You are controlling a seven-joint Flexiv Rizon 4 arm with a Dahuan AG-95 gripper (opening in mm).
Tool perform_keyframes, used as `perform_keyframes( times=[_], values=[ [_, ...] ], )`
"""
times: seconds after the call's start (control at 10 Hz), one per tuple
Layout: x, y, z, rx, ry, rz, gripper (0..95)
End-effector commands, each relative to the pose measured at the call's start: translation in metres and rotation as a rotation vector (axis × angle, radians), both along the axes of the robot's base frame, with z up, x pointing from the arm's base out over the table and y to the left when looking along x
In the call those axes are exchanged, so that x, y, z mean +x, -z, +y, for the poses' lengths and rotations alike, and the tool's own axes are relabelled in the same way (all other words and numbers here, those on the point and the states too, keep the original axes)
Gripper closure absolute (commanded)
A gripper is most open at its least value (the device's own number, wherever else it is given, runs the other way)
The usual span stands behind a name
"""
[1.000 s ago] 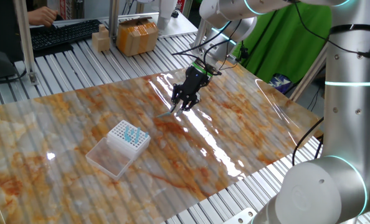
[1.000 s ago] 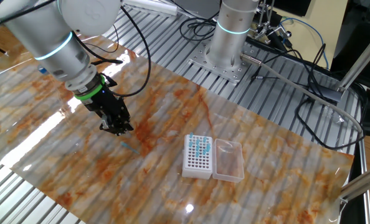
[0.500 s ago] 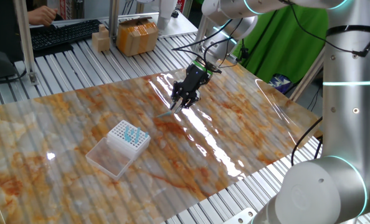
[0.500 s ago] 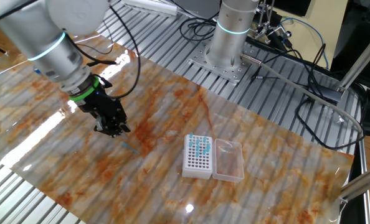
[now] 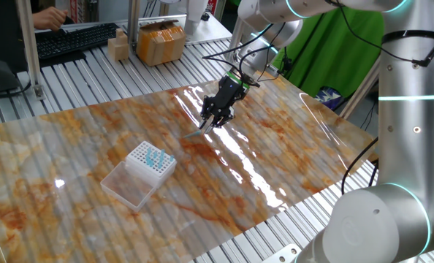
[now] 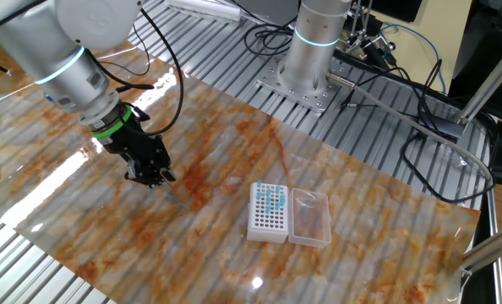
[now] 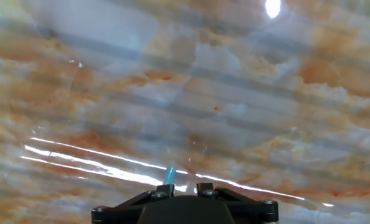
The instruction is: Insert a medium pipette tip into the holder for medium pipette tips
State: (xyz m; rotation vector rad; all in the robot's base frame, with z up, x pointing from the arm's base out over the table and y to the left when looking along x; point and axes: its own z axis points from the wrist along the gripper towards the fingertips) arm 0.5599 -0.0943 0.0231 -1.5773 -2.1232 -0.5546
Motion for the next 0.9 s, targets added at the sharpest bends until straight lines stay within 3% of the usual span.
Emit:
perform_keyframes(
  times=[0.1, 0.9],
  values=[
    [0.002, 0.0, -0.001, 0.018, 0.0, 0.005, 76.0],
    [0.014, 0.002, -0.001, 0.028, 0.003, 0.005, 76.0]
  ],
)
